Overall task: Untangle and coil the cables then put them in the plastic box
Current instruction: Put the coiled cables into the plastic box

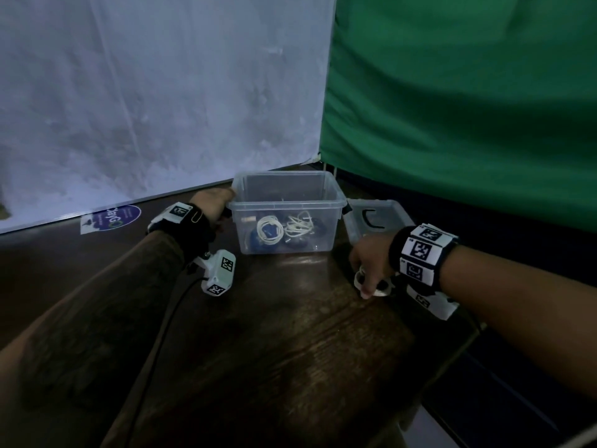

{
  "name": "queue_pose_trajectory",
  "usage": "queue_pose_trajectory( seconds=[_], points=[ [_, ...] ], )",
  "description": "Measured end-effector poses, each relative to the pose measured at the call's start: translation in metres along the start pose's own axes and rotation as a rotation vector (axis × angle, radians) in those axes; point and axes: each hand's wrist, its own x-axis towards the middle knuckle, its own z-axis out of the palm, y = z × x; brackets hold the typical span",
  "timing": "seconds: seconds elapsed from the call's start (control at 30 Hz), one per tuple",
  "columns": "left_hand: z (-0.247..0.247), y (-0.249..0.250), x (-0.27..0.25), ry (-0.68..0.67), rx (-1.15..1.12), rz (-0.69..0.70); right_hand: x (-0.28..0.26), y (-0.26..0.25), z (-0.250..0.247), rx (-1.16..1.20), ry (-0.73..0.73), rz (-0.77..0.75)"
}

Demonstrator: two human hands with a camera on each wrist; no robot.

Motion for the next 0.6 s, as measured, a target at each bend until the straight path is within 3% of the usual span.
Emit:
queue_pose_trajectory(
  seconds=[0.07, 0.2, 0.27, 0.37, 0.43, 0.6],
  points=[
    [-0.002, 0.001, -0.003, -0.041, 0.043, 0.053, -0.001, -0.006, 0.003, 0.005, 0.036, -0.032],
    [-0.004, 0.004, -0.01, -0.029, -0.086, 0.006, -0.004, -0.02, 0.003, 0.128, 0.166, -0.158],
    [-0.003, 0.005, -0.011, -0.051, -0.076, 0.013, -0.015, -0.026, -0.012, 0.207, 0.23, -0.208],
    [-0.002, 0.004, -0.011, -0.044, -0.112, 0.004, -0.027, -0.026, -0.051, 0.372, 0.439, -0.282],
    [-0.001, 0.003, -0.01, -0.05, -0.143, 0.001, -0.025, -0.023, -0.078, 0.448, 0.572, -0.277],
    [0.0, 0.001, -0.005, -0.072, -0.17, 0.019, 0.014, -0.01, -0.118, 0.455, 0.708, -0.166]
  ],
)
